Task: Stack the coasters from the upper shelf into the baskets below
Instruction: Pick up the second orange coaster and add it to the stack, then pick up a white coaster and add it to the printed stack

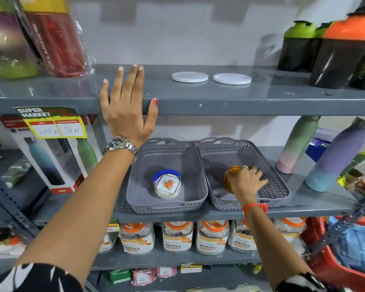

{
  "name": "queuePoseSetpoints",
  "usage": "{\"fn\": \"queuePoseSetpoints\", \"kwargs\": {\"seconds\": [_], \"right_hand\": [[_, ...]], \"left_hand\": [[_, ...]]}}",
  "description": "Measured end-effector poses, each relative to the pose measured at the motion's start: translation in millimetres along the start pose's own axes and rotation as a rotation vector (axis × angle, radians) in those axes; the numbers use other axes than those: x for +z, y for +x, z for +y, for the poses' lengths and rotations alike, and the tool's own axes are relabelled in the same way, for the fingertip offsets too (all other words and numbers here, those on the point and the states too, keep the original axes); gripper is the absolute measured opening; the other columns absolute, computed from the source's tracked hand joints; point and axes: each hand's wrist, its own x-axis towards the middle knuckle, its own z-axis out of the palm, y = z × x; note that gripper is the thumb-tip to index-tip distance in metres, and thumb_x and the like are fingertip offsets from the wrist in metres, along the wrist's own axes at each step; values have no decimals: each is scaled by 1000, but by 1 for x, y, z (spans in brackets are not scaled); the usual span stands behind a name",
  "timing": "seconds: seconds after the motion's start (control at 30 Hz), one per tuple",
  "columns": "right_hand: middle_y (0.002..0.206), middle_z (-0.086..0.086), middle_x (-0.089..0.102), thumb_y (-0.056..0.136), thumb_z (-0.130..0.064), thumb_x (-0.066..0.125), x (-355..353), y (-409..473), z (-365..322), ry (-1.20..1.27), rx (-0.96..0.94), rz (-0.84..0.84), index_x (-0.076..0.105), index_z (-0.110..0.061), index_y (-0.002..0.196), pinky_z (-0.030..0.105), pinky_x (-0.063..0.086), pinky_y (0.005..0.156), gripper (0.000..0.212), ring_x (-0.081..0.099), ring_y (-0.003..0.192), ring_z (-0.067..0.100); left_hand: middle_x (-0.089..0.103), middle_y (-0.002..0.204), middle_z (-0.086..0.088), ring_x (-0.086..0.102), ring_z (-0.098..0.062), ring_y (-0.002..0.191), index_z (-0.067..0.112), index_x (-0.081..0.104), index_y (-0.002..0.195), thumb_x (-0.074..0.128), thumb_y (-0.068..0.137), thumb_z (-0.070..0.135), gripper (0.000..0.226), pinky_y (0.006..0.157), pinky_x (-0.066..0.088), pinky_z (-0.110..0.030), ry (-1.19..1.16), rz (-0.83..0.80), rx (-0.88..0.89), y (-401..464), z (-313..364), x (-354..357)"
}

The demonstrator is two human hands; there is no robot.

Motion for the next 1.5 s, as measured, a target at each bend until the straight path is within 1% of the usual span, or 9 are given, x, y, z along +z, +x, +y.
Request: {"fn": "queuePoseSetpoints", "kwargs": {"seconds": [0.17,0.33,0.43,0.53,0.7,0.83,1.03,1.3,1.5], "right_hand": [[118,8,64,84,-43,53,-42,-33,-13,153,-205,349,65,-14,115,49,34,100,44,51,113,32],[77,1,73,82,-21,57,-112,-68,-28,618,-674,972,75,-13,83,34,43,68,20,58,70,27],[71,0,71,82,-14,60,-163,-78,-51,714,-813,1109,74,-11,76,27,40,66,15,54,65,24],[83,-1,72,82,-27,58,-204,-70,-85,566,-717,1013,75,-17,86,29,45,68,20,56,80,24],[111,10,67,87,-37,53,-233,-27,-141,334,-657,287,66,-6,105,34,43,77,38,49,115,30],[121,13,60,83,-53,57,-236,-5,-170,79,-624,95,60,-6,112,44,37,95,56,41,123,31],[137,13,51,71,-71,57,-238,13,-187,-41,-533,-66,56,-14,125,67,12,110,79,30,137,34],[141,7,46,67,-74,58,-239,22,-187,46,-509,-150,51,-17,130,53,22,109,85,27,138,28],[124,8,55,57,-77,62,-240,9,-184,86,-561,133,62,-13,110,59,24,106,83,39,124,28]], "left_hand": [[48,141,-2,40,-24,133,11,46,138,29,94,43,57,111,18,-41,-17,-30,-8,1,0,-2],[48,141,-6,42,-27,131,8,45,139,32,93,42,58,109,22,-45,-33,-59,-21,2,3,-6],[47,141,-7,42,-28,131,6,44,139,32,93,42,59,109,22,-46,-48,-91,-24,3,3,-9],[47,141,-8,42,-28,131,6,44,139,32,92,42,61,110,21,-45,-53,-128,-33,4,3,-11],[49,139,-10,44,-29,129,4,44,138,35,91,41,60,108,24,-46,-68,-146,-48,6,4,-15],[49,139,-10,45,-29,129,4,45,138,36,91,40,60,107,26,-47,-81,-164,-54,7,4,-18],[49,139,-9,45,-29,128,4,46,137,36,89,41,61,107,26,-47,-87,-187,-62,8,5,-20],[51,138,-9,46,-29,128,5,49,135,36,89,42,60,105,29,-47,-86,-177,-64,7,5,-17],[51,137,-9,46,-28,128,6,51,134,36,89,42,60,106,28,-47,-86,-173,-67,7,5,-16]]}}
